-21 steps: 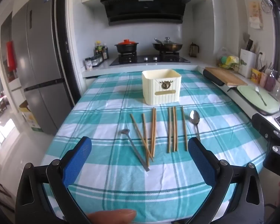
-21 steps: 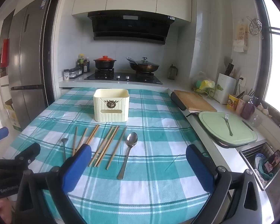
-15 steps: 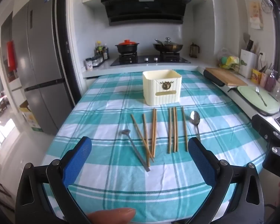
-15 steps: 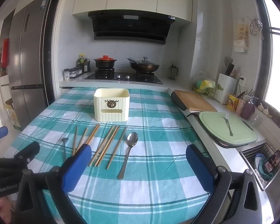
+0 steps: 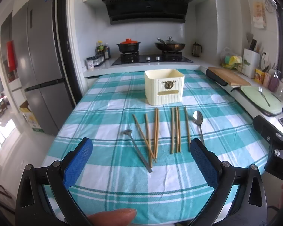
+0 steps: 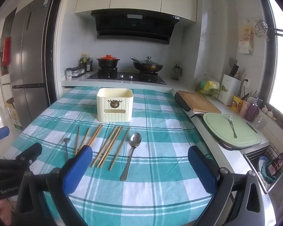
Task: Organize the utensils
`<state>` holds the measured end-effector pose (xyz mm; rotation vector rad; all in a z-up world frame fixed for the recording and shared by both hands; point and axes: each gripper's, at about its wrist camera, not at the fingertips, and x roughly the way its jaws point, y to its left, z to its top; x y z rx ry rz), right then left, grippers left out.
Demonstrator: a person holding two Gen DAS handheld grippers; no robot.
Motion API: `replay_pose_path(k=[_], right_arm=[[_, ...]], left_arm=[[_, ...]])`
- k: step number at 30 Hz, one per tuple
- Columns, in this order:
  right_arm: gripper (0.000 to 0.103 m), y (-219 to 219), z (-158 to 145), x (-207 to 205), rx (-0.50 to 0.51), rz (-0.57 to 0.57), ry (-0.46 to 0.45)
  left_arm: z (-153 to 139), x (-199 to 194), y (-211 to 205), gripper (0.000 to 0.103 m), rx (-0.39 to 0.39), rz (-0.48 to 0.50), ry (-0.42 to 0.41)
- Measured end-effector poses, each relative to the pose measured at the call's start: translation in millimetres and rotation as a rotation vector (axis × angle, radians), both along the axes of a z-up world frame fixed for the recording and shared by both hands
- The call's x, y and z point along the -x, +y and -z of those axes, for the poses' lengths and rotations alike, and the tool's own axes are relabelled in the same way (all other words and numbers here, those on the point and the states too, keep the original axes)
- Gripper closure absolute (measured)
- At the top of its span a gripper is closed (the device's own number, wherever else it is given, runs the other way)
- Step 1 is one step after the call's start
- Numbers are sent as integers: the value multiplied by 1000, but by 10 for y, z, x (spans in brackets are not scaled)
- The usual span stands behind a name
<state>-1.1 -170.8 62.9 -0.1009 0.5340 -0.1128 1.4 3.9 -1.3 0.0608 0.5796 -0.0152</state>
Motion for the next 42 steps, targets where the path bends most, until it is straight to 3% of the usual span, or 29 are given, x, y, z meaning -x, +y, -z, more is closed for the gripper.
replay_pose_path(k=[42], right_arm=[[0, -17, 42, -2, 0, -2, 11]], left_arm=[[68, -40, -36, 0, -16, 10, 25]])
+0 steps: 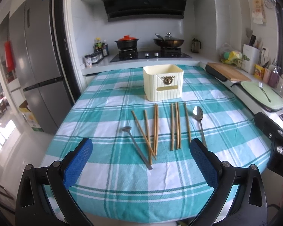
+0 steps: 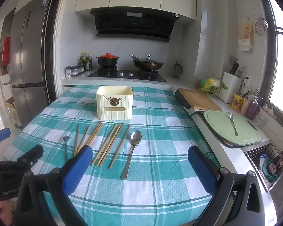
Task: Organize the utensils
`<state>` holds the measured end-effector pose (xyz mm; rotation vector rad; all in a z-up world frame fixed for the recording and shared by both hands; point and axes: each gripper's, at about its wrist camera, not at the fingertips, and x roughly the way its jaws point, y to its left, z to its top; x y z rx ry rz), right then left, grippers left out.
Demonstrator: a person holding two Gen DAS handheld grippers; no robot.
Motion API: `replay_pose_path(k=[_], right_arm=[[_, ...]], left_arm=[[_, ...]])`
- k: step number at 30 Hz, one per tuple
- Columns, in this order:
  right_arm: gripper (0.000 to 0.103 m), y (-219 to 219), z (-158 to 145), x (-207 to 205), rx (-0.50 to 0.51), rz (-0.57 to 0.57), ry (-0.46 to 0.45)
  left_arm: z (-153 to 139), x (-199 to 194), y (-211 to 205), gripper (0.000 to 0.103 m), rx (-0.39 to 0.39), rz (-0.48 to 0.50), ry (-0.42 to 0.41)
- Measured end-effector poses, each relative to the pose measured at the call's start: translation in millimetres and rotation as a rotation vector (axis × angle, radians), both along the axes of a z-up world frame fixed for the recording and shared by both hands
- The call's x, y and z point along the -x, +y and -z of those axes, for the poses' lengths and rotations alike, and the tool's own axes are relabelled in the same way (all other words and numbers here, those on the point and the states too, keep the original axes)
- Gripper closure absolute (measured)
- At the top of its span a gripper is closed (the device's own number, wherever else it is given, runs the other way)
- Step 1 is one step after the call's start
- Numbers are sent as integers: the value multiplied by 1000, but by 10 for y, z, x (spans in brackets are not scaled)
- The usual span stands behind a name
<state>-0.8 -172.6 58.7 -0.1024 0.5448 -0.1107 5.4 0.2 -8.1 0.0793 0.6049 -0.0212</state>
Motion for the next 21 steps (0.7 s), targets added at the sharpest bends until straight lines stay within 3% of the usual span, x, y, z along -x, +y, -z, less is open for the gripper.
replay_pose_path(k=[21], right_arm=[[0, -21, 19, 8, -2, 0, 4]], left_arm=[[19, -35, 35, 0, -7, -32, -7]])
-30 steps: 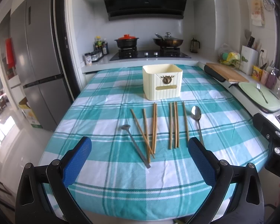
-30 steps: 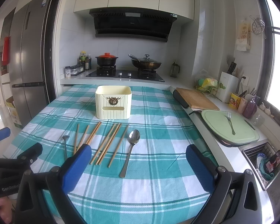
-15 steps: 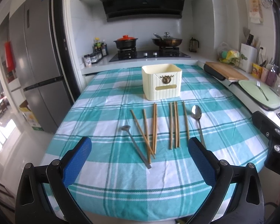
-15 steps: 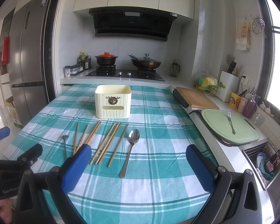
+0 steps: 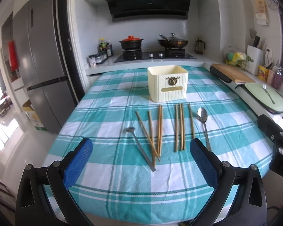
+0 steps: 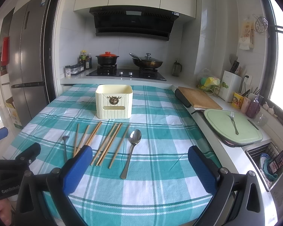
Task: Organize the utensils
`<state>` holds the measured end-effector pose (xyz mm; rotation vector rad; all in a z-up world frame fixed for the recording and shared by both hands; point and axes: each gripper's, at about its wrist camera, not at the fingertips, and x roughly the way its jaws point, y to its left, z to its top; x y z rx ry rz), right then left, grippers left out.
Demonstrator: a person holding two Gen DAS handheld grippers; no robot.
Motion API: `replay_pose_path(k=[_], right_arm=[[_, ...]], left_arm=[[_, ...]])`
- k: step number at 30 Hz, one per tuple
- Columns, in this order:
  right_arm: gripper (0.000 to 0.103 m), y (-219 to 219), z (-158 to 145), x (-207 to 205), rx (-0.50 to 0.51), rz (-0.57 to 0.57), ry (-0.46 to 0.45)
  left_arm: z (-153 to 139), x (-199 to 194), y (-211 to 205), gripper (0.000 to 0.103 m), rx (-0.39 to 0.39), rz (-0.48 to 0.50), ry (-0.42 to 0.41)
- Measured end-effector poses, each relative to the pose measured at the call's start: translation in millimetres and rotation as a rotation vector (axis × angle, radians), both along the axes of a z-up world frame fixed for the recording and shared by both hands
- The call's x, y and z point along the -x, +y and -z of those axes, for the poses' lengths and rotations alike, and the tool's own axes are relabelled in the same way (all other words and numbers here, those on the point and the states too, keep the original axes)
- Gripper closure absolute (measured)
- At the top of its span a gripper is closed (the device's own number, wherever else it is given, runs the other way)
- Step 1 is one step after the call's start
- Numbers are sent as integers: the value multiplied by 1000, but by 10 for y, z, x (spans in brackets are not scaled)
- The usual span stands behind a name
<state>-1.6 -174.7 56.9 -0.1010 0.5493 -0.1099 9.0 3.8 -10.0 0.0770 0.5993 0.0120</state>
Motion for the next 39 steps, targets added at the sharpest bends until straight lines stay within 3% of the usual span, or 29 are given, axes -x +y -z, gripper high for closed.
replay_pose_path(k=[39], right_arm=[[0, -21, 30, -32, 0, -3, 11]], left_arm=[[55, -82, -42, 0, -30, 14, 19]])
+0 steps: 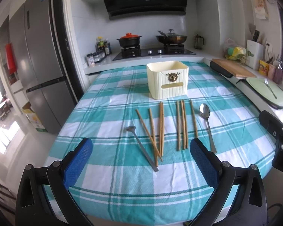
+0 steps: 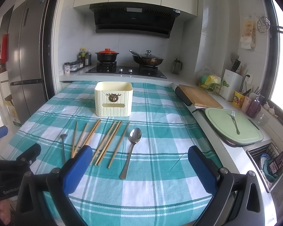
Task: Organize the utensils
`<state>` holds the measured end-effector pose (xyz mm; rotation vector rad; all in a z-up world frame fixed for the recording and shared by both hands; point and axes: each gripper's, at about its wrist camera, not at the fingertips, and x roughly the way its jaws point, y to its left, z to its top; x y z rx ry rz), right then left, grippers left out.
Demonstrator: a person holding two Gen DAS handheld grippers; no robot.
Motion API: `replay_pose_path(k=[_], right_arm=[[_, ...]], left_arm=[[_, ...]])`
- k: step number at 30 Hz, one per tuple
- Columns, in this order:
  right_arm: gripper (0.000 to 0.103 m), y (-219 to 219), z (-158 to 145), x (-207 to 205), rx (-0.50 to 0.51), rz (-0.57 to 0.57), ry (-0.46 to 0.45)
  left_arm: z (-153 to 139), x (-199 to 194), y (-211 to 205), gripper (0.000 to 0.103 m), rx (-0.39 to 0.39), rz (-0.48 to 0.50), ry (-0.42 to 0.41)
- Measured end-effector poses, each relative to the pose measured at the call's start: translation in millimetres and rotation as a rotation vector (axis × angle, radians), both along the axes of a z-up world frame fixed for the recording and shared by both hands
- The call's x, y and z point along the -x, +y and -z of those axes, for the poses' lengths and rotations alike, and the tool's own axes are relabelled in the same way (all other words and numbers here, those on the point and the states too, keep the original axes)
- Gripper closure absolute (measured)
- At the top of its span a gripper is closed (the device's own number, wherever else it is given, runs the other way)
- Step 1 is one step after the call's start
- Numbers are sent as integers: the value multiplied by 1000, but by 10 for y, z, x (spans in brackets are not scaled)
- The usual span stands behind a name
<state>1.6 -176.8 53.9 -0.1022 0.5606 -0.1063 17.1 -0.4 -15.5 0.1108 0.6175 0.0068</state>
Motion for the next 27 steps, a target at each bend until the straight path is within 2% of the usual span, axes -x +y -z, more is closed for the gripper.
replay_pose_path(k=[3, 9, 11, 13, 15, 19, 21, 24, 27], right_arm=[[0, 0, -6, -15, 0, 0, 0], [0, -31, 23, 8, -6, 1, -16], [0, -86, 86, 7, -13, 4, -34], [0, -147, 119, -33, -23, 4, -53], [0, -188, 142, -44, -29, -4, -78], [0, -292, 192, -176, -45, -20, -95], [0, -347, 269, -291, -65, -37, -68], [0, -390, 480, -500, -87, -77, 21], [0, -478, 788, -666, -144, -86, 138]], left_arm=[[15, -22, 8, 0, 8, 24, 8], [187, -139, 113, 0, 88, 95, 77], [339, -236, 202, 0, 166, 120, 152], [523, -327, 281, 0, 212, 100, 237], [673, -386, 328, 0, 204, 67, 285], [776, -426, 445, 1, 184, 23, 267], [835, -519, 548, 1, 207, -31, 293], [967, -698, 754, 1, 282, -111, 329], [1052, -929, 851, 1, 318, -180, 334]])
